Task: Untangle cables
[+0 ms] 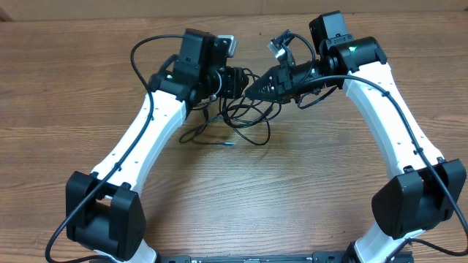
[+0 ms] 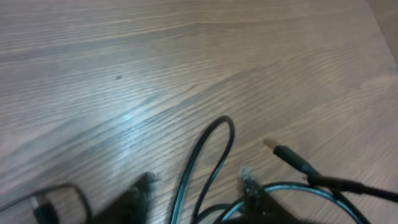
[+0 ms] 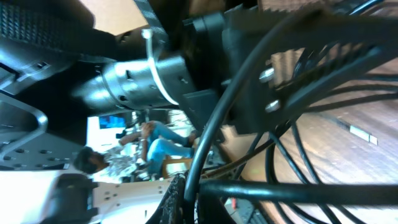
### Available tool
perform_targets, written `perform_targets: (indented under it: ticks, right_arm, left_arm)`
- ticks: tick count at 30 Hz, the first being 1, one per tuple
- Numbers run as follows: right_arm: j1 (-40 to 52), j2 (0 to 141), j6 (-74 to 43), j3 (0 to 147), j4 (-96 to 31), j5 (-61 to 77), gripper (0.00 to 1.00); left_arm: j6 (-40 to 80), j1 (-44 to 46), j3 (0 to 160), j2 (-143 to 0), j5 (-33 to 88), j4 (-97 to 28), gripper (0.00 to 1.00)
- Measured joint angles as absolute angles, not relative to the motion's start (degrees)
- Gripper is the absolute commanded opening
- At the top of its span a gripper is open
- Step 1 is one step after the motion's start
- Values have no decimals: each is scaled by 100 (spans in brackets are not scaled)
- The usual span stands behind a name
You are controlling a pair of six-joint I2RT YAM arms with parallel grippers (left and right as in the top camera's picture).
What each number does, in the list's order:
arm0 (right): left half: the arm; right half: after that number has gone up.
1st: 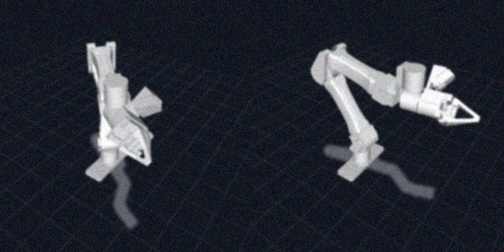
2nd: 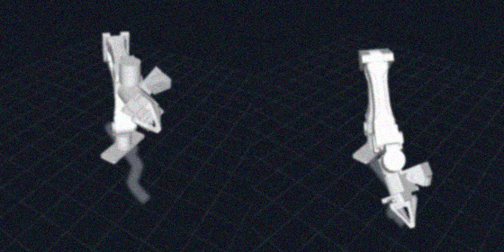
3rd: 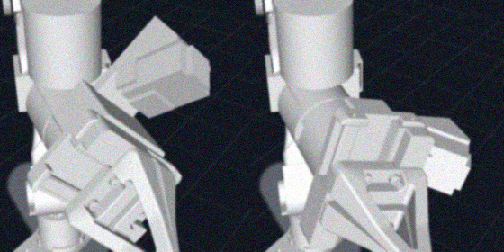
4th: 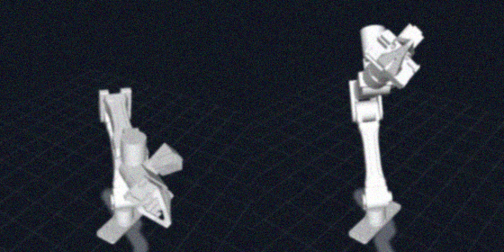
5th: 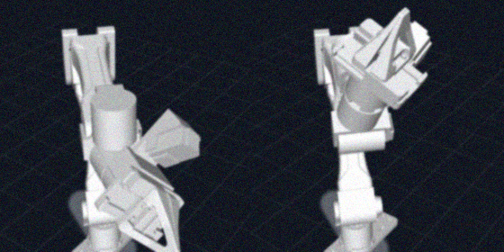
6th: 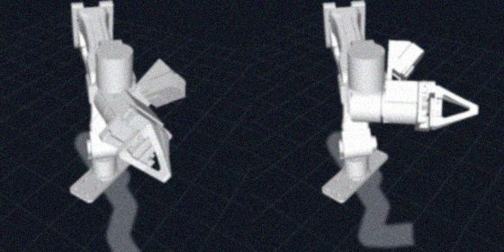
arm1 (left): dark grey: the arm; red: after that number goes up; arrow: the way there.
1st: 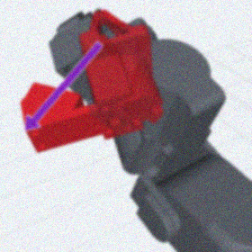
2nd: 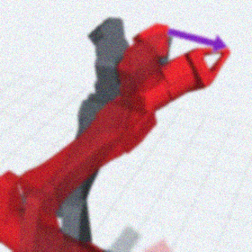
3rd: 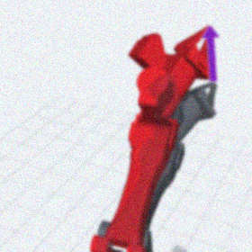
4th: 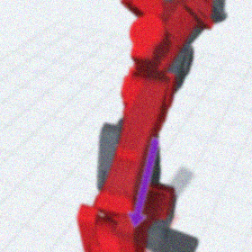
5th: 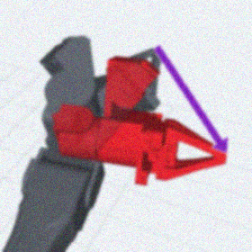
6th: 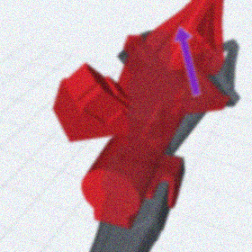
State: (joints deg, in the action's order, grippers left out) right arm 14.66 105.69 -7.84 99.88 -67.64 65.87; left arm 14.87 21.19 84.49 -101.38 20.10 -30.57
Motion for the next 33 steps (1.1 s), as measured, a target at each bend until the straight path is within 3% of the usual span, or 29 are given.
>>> perform_targets:
  ticks: [9, 19, 29, 33]
  right_arm:
    - [1466, 10569, -792, 9998, -7212, 6379, 5]
    - [1592, 10569, -1354, 10003, -7155, 3900, 66]
    - [1990, 10569, -1492, 9996, -6591, 2661, 82]
    - [2126, 10562, -1614, 9769, -5918, 2414, 85]
  left_arm:
    - [1503, 2058, 8449, -10138, 1903, -2628, 4]
    - [2915, 1153, 8449, -10138, 2154, -2703, 4]
    - [4150, 1109, 8449, -10138, 2895, -2869, 4]
    - [4803, 956, 8449, -10138, 3903, -2209, 4]
